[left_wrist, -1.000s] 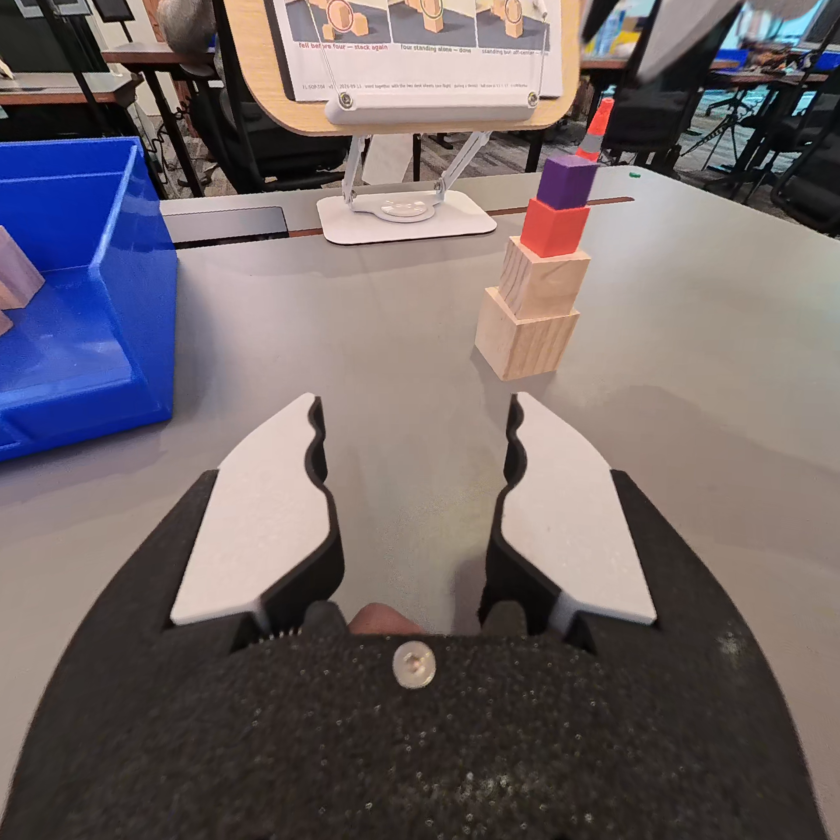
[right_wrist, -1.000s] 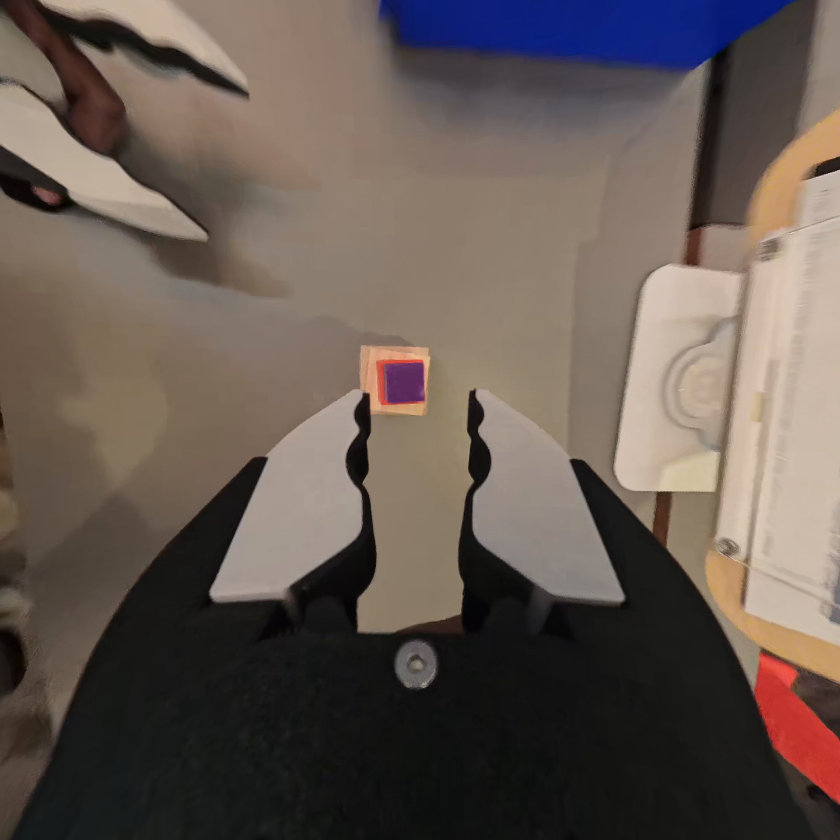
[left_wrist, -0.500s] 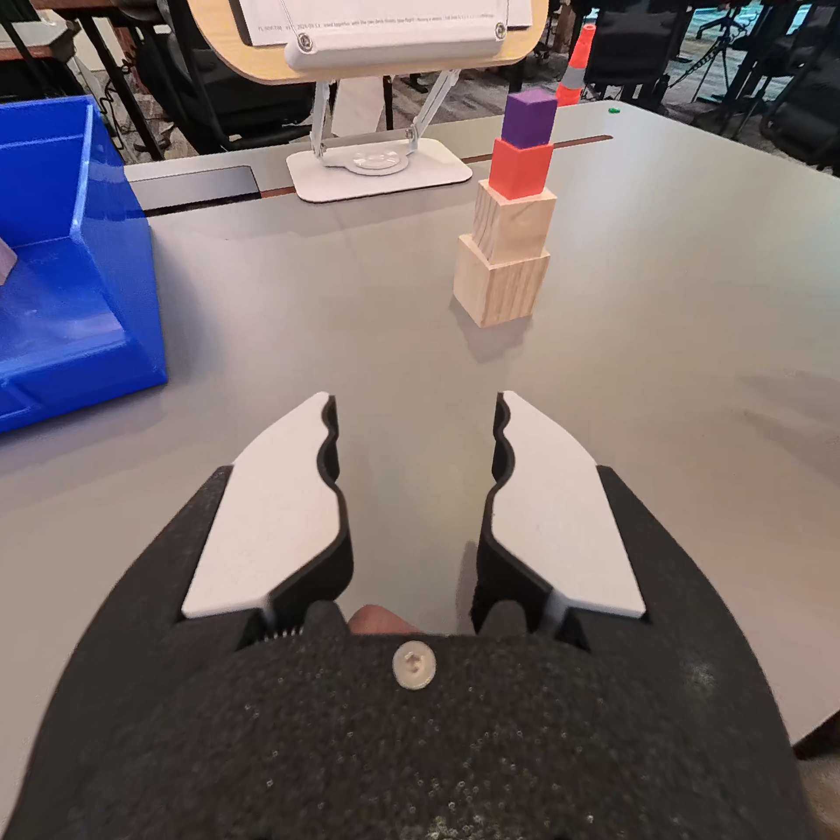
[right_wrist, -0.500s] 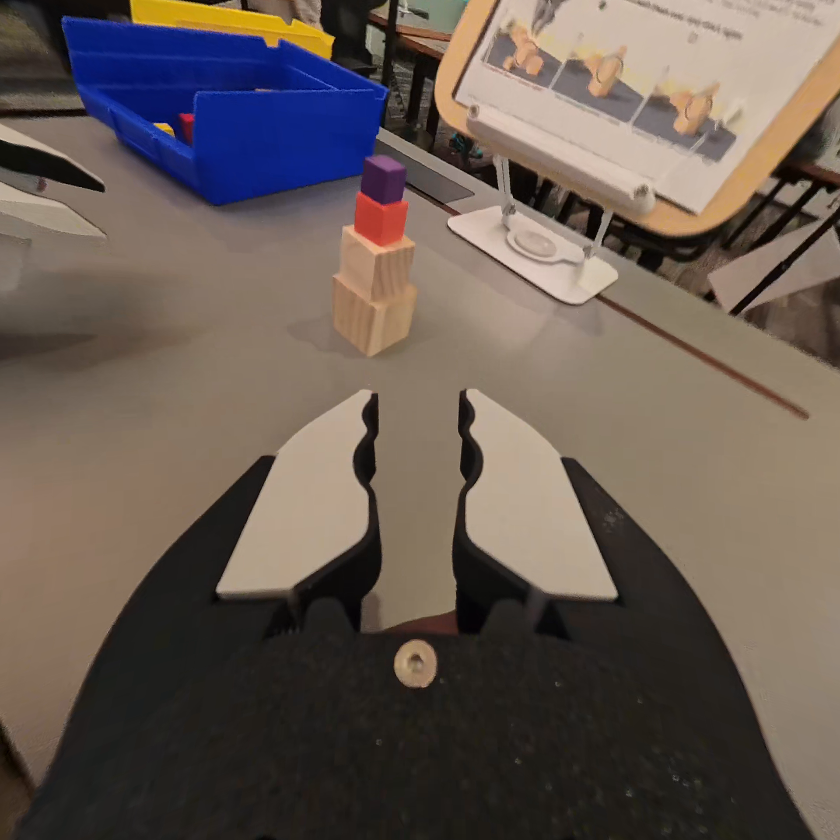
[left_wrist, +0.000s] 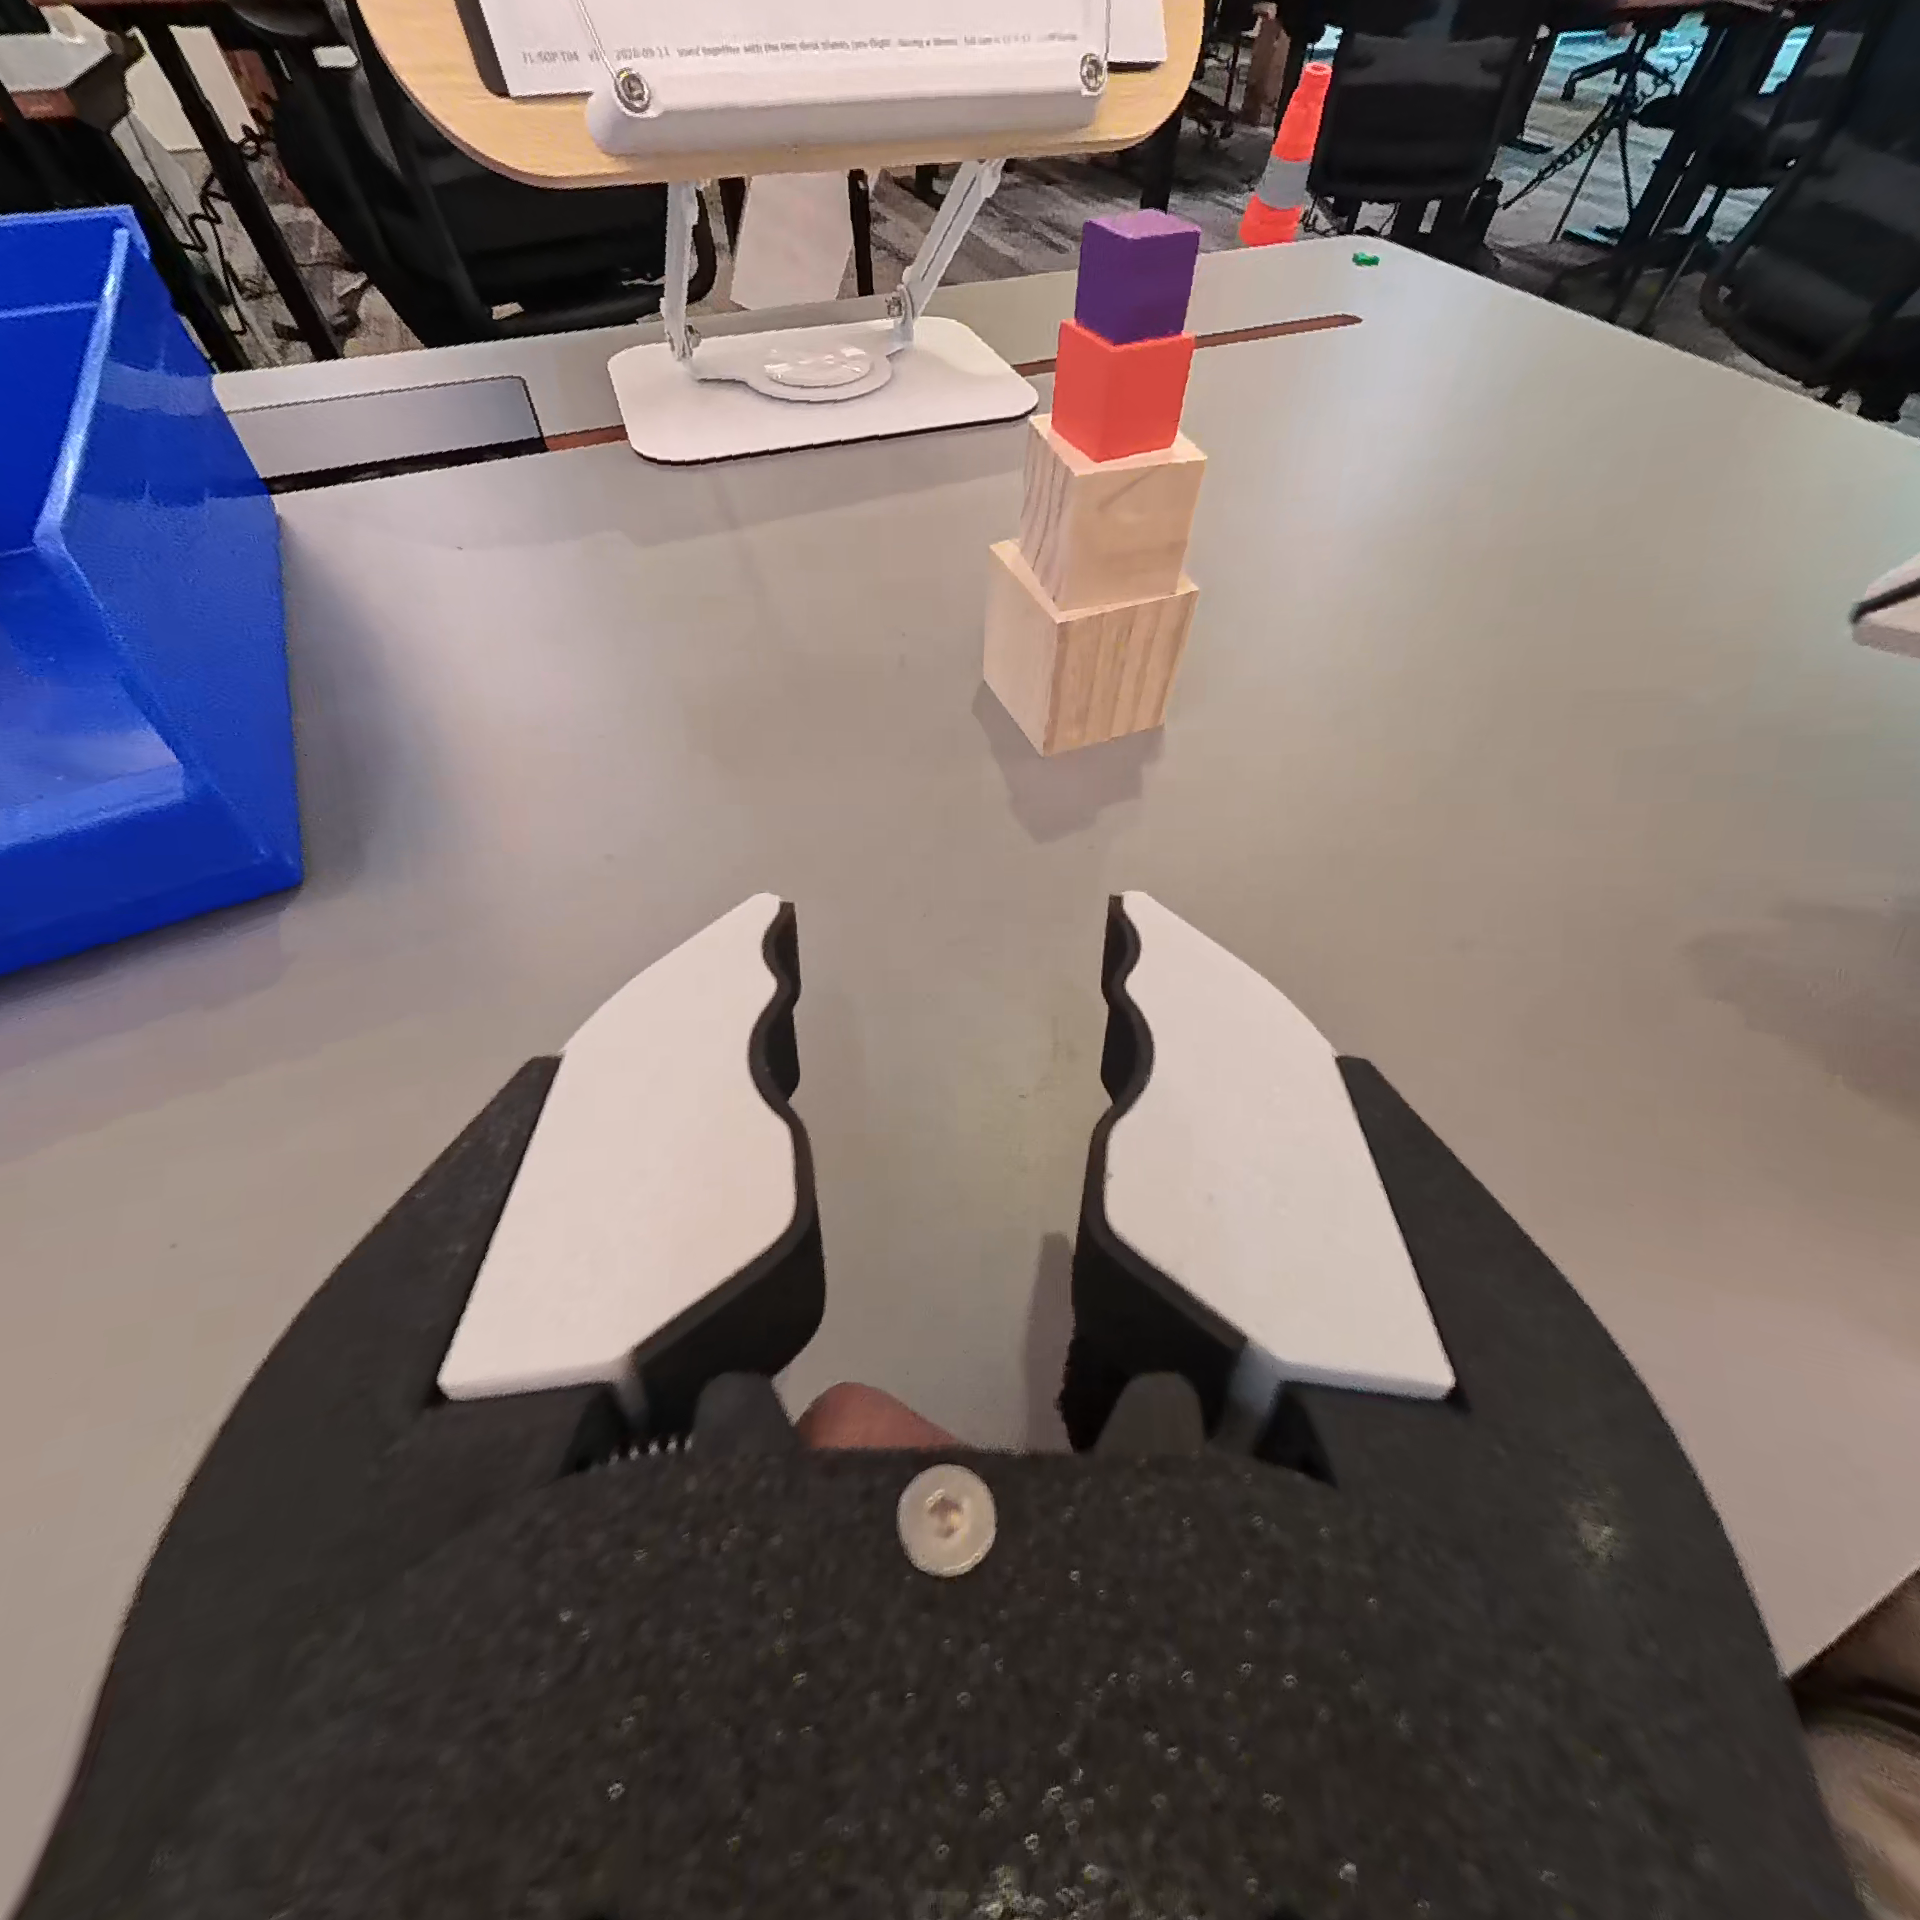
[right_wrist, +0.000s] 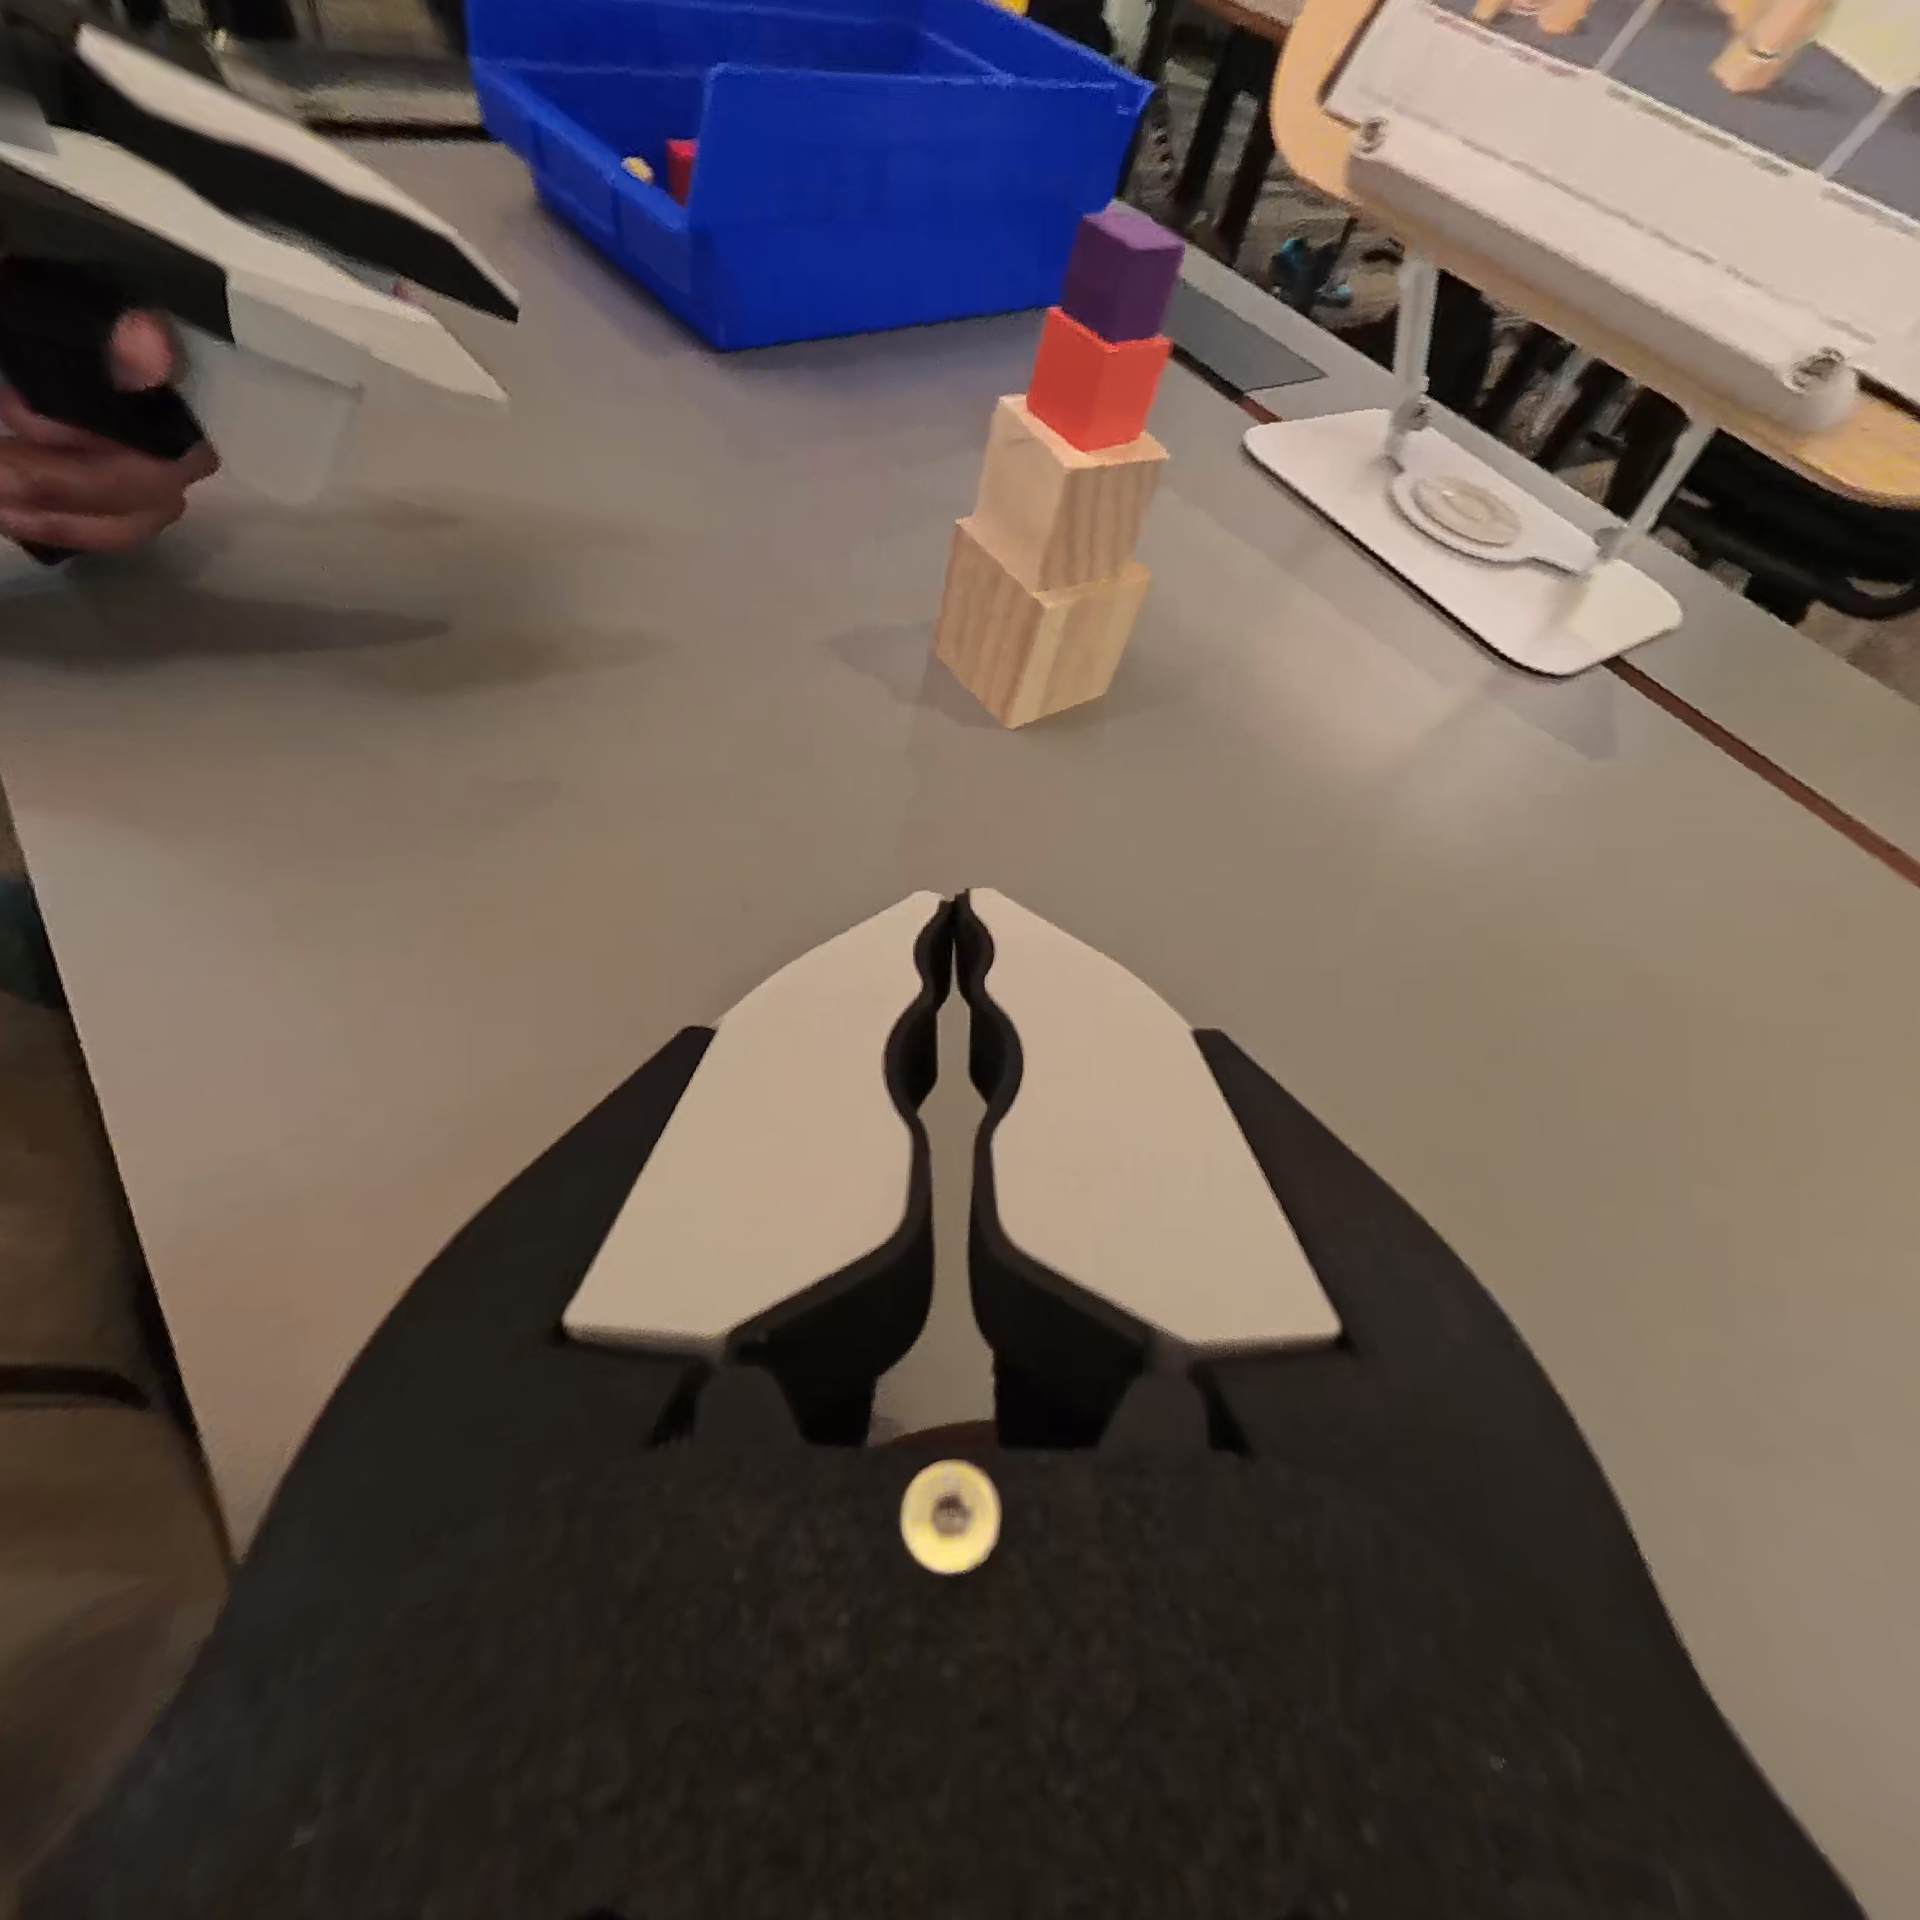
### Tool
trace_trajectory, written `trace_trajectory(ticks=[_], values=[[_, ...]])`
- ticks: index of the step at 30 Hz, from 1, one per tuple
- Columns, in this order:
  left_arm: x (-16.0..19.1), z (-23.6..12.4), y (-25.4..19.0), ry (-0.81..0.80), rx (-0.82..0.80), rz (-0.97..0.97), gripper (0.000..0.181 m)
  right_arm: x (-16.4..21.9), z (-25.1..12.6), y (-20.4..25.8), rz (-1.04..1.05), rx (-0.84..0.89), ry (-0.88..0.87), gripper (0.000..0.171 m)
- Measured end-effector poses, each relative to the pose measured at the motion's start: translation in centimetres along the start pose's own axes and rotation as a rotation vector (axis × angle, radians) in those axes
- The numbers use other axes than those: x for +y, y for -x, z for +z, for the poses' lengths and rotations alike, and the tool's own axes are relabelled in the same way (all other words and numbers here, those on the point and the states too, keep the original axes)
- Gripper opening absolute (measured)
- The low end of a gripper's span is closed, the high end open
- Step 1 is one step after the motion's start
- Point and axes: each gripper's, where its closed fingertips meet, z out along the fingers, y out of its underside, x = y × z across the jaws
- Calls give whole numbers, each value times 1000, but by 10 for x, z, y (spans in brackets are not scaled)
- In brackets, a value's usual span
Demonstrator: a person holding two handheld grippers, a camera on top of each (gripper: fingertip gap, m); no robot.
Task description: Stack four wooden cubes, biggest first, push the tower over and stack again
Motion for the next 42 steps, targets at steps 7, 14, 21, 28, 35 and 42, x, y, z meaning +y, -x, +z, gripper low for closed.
trace_trajectory(ticks=[7, 14, 21, 28, 35, 42], values=[[4, -3, 0, -10, 9, -12, 56, -1, 38, 32, -211, -307, 186, 0], [5, -15, 7, -30, -11, -6, 56, 24, 64, 86, -463, -588, 424, 0], [6, -12, 6, -22, 2, 4, 56, -10, 177, -8, -478, -298, 432, 0], [8, -18, 1, -28, 13, 9, 56, -26, 153, -30, -423, -290, 352, 0], [8, -21, 16, -33, -36, 17, 59, -8, 101, -26, -261, -108, 293, 0], [3, -21, 44, -33, -137, 27, 67, -23, 60, -13, -100, 84, 141, 30]])
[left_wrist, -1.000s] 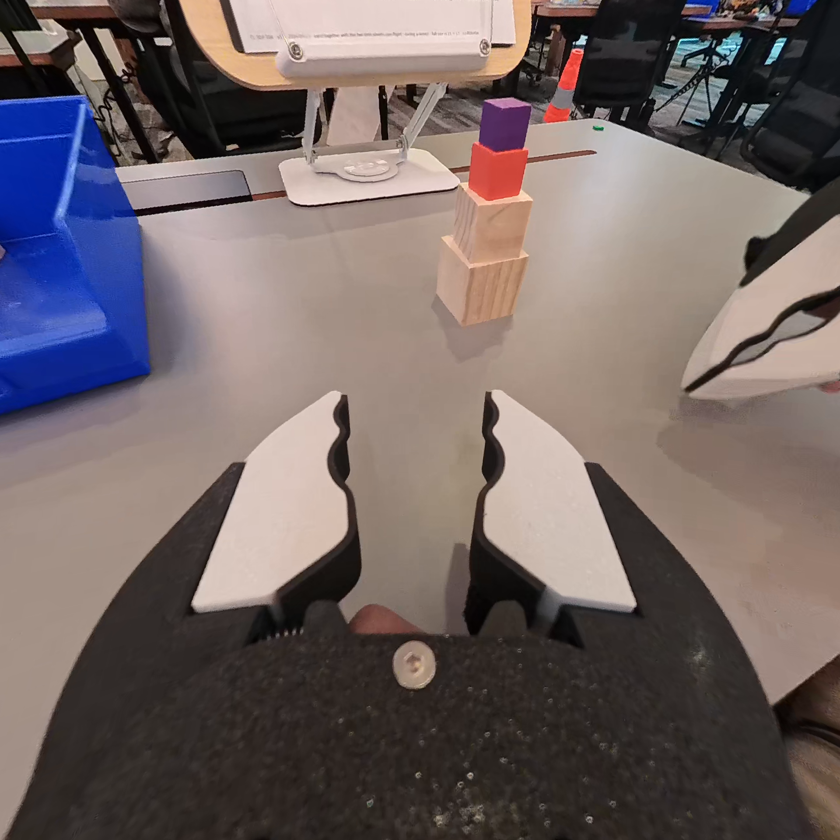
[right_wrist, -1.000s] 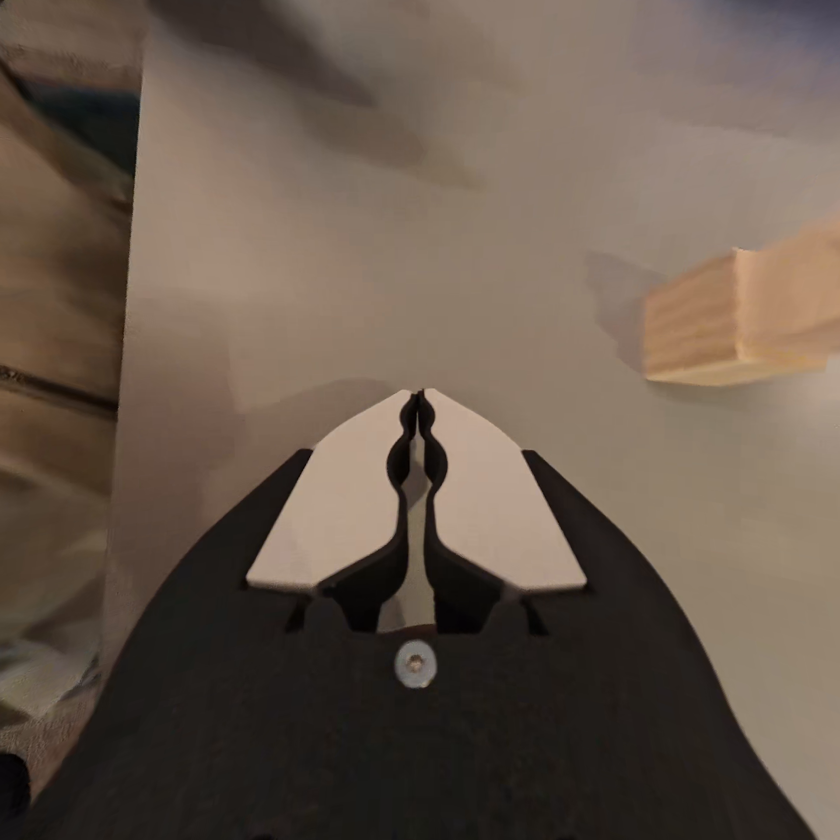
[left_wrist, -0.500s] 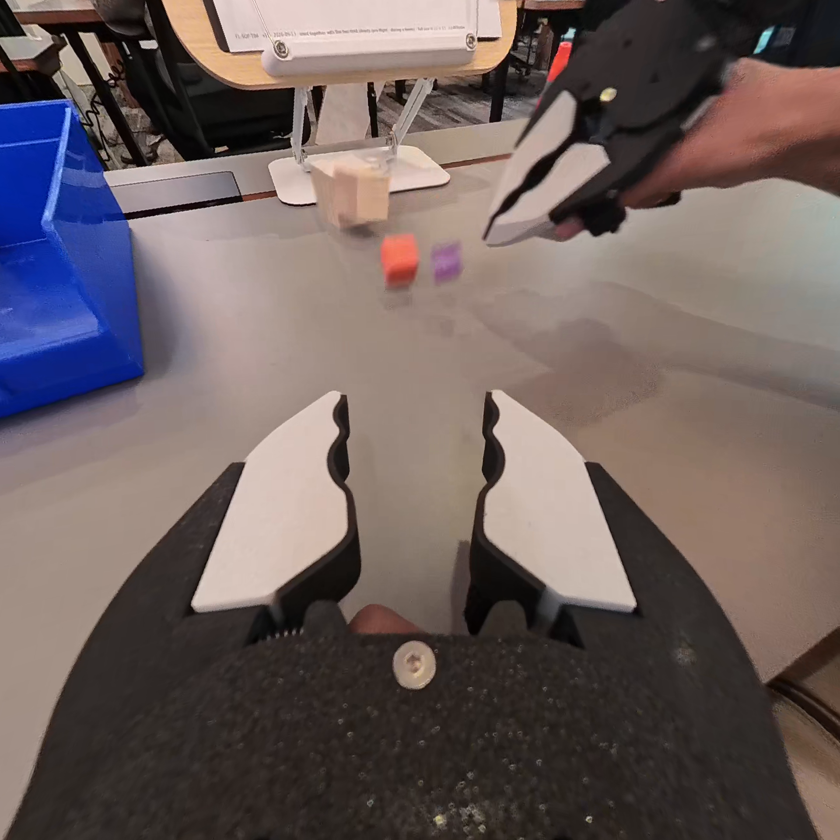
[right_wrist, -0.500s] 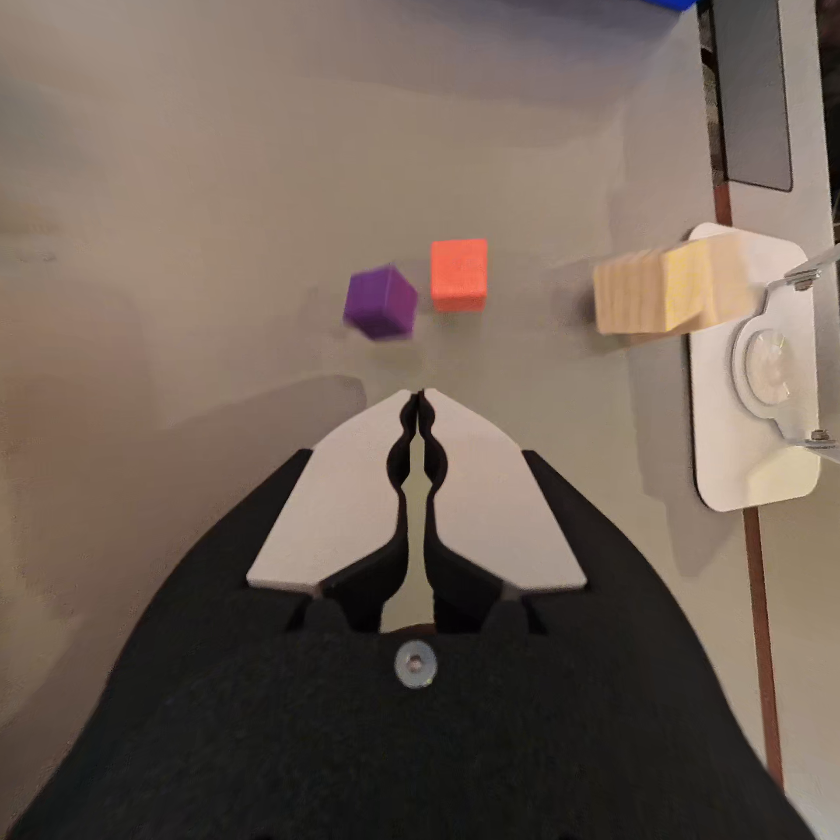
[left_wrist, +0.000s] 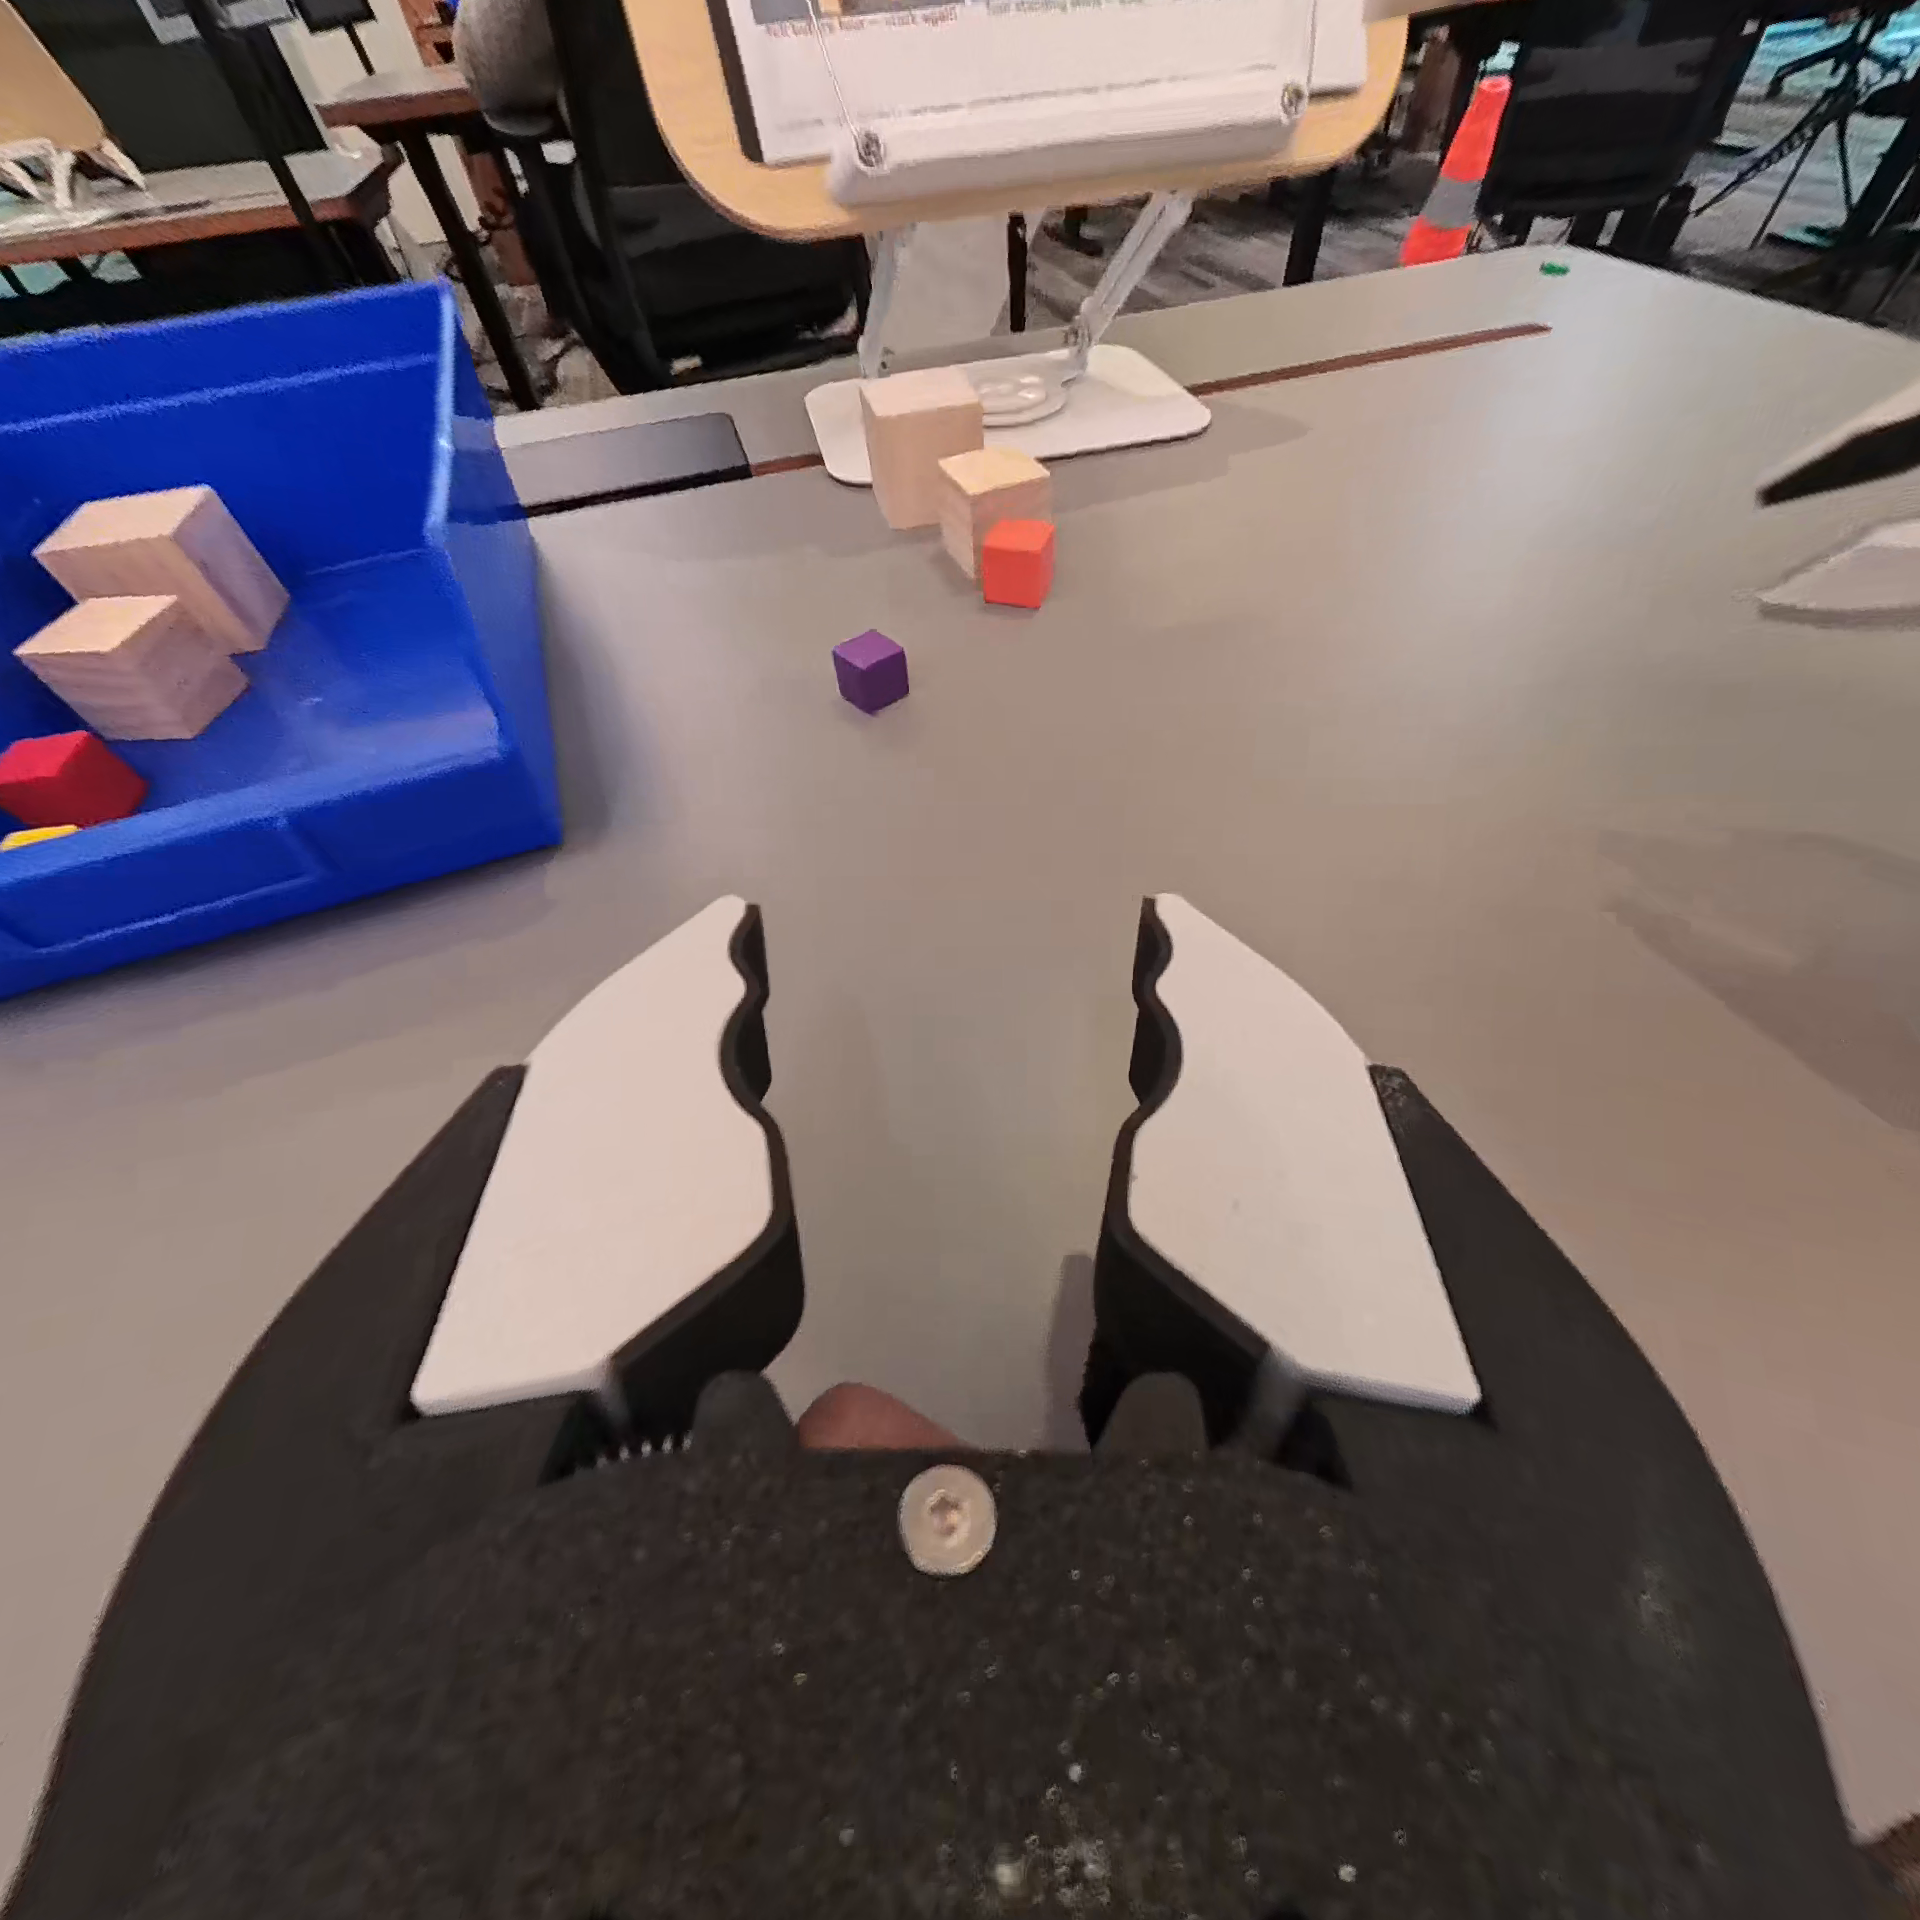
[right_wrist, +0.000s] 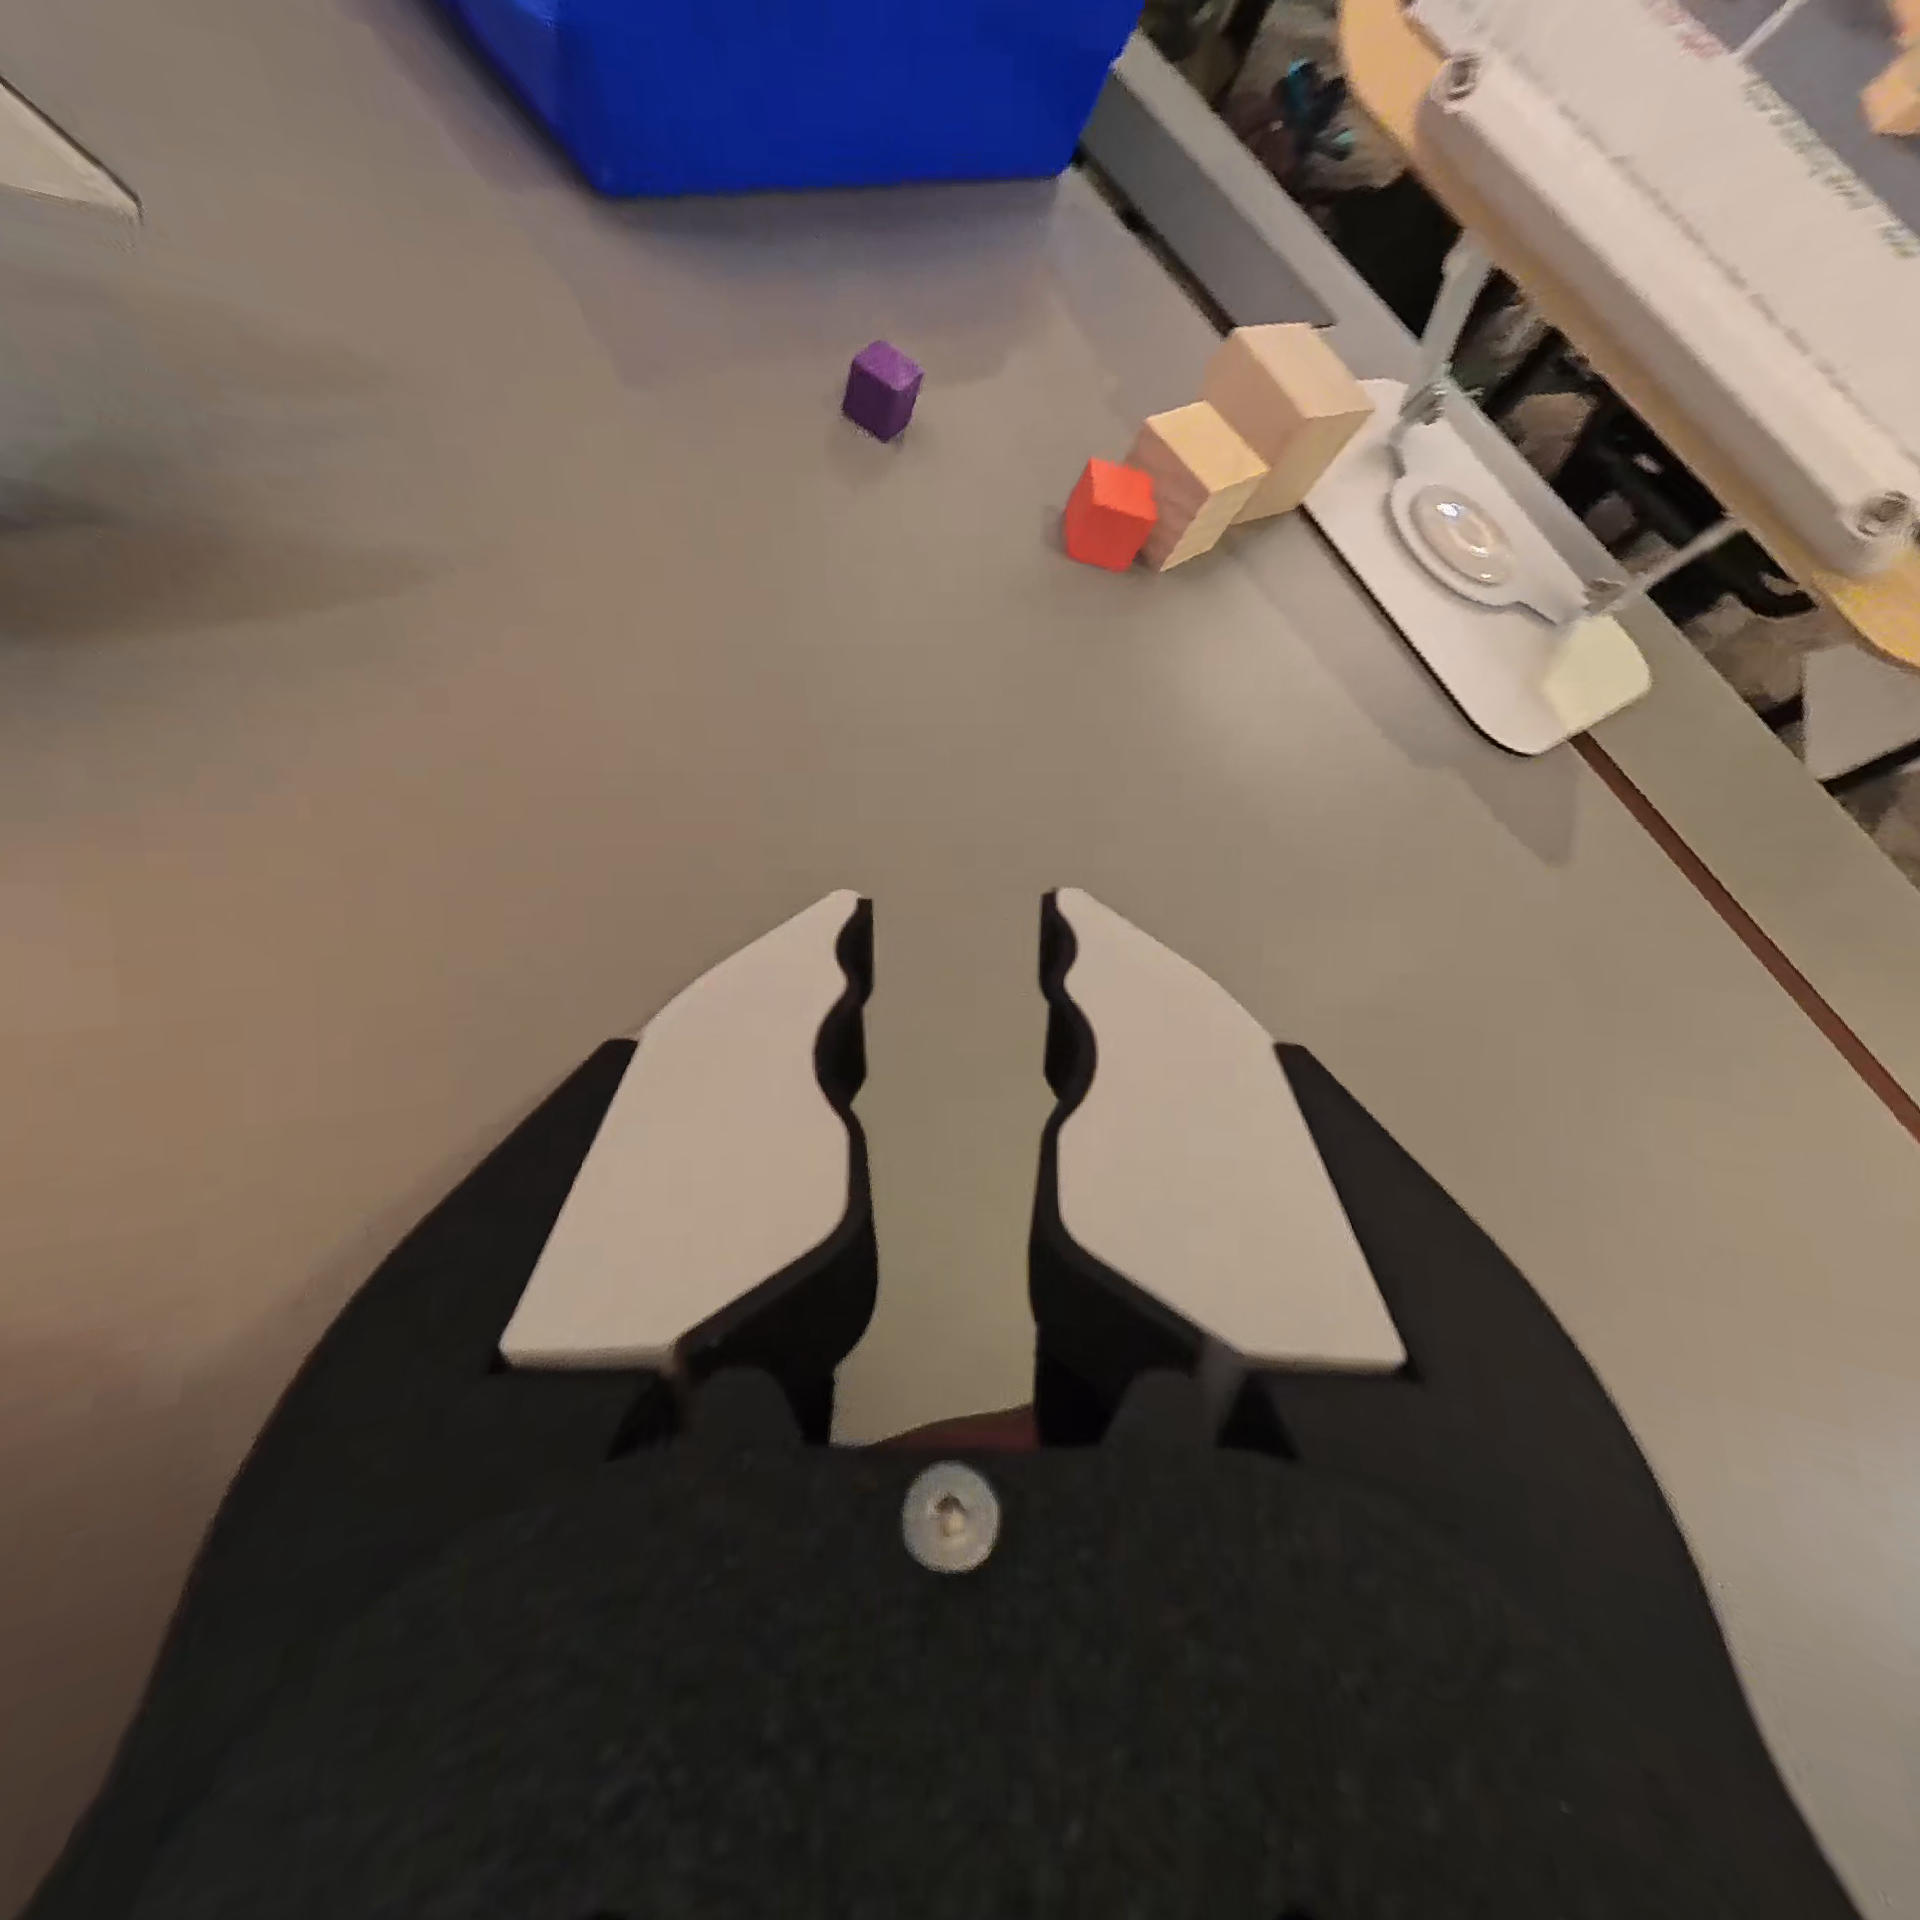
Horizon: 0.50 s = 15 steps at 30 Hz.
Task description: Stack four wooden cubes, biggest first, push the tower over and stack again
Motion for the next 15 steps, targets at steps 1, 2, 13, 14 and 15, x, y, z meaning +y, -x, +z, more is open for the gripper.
trace_trajectory(ticks=[1, 2, 13, 14, 15], values=[[-3, 0, 3, -14, -14, -3, 68, 2, -7, -1, 24, 31, -16, 34], [-6, 0, 3, -35, -19, -10, 69, 3, -13, -2, 57, 61, -37, 38], [-16, 13, -9, -95, -162, -117, 75, 40, -38, -15, 437, 235, -127, 79], [-17, 13, -12, -97, -156, -127, 74, 41, -39, -17, 438, 257, -129, 80], [-16, 13, -14, -94, -154, -133, 74, 42, -39, -17, 446, 265, -129, 81]])
